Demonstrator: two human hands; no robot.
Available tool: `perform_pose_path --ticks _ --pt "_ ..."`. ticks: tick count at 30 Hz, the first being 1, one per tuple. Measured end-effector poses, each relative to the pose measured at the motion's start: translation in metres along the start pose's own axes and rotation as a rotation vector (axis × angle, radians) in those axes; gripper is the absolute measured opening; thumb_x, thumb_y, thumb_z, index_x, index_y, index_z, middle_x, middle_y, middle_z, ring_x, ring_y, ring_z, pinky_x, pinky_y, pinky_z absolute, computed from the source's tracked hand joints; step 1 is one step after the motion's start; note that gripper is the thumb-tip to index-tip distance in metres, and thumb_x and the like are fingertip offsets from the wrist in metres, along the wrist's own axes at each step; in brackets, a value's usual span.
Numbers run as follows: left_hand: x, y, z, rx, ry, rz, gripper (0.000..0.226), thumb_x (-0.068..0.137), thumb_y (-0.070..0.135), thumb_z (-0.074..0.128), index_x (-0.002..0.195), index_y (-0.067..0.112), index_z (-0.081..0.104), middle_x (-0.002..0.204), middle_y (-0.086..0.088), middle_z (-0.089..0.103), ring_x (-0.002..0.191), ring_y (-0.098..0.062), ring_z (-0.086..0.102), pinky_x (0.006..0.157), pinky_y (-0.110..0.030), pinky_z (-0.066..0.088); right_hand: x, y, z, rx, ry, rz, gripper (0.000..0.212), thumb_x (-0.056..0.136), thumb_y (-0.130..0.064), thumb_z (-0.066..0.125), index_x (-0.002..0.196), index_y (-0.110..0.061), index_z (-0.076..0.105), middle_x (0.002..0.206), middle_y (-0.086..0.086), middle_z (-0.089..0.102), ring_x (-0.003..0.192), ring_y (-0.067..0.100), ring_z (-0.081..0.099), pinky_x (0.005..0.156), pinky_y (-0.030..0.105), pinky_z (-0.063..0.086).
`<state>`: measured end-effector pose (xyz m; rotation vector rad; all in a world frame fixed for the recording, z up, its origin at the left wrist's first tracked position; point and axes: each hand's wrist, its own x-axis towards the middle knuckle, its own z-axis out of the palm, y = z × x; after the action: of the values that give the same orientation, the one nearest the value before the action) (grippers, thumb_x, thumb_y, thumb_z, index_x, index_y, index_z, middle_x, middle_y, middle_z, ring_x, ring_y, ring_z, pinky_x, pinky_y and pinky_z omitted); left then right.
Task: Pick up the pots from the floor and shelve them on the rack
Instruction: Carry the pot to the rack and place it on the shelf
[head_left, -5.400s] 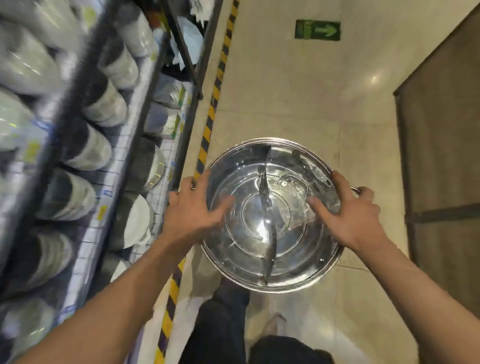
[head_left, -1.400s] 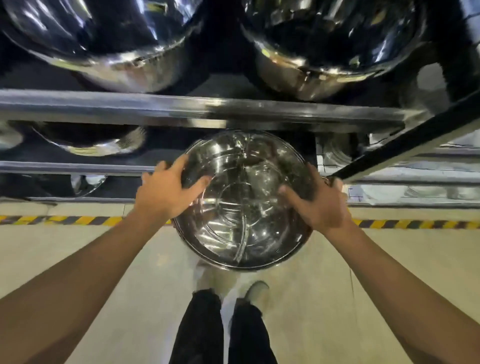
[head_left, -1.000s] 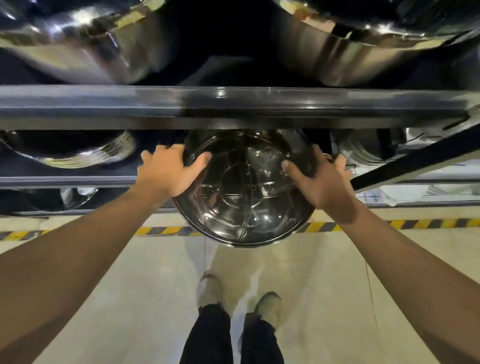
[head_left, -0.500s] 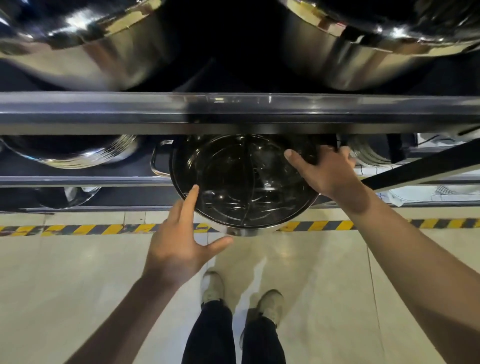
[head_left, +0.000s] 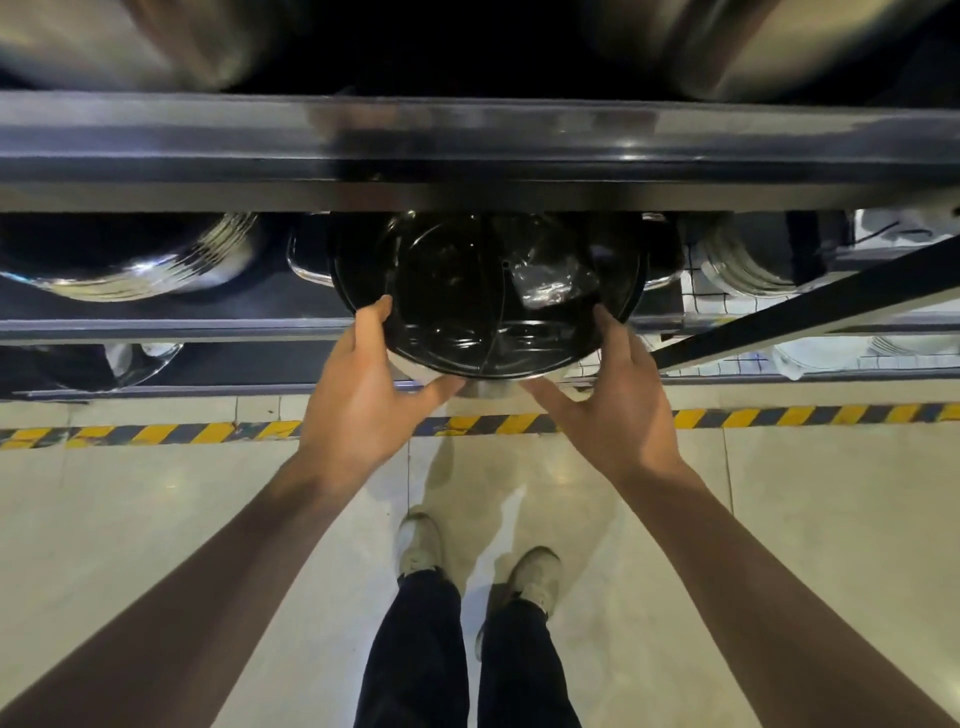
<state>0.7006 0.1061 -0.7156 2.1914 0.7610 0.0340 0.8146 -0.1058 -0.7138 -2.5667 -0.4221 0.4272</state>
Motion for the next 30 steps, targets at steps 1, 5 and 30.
perform_pose_path --ticks 1,5,30 --pt "0.008 0.003 0.001 -0.014 0.001 0.011 0.099 0.067 0.071 0.075 0.142 0.029 0.027 0.140 0.003 0.054 0.126 -0.013 0.051 0.092 -0.026 0.044 0.007 -0.002 0.001 -0.016 -0.010 -0.014 0.103 0.081 -0.066 0.069 0.158 -0.015 0.024 0.154 0.010 0.041 0.143 0.028 0.035 0.109 0.044 0.043" --pt "0.043 0.005 0.004 -0.074 -0.043 0.028 0.094 0.070 0.059 0.081 0.141 0.018 0.036 0.132 -0.006 0.057 0.121 -0.023 0.057 0.095 -0.047 0.053 0.034 -0.012 0.003 -0.052 -0.028 -0.053 0.106 0.084 -0.064 0.066 0.159 -0.007 0.018 0.158 0.017 0.035 0.140 0.034 0.041 0.102 0.050 0.049" --pt "0.010 0.051 -0.052 0.284 -0.253 -0.106 0.065 0.087 0.050 0.066 0.141 0.027 0.038 0.129 -0.008 0.049 0.105 -0.028 0.058 0.078 -0.038 0.047 -0.001 -0.038 -0.085 -0.341 -0.324 -0.067 0.071 0.093 -0.041 0.062 0.153 -0.022 0.030 0.142 0.014 0.051 0.128 0.037 0.051 0.099 0.050 0.048"
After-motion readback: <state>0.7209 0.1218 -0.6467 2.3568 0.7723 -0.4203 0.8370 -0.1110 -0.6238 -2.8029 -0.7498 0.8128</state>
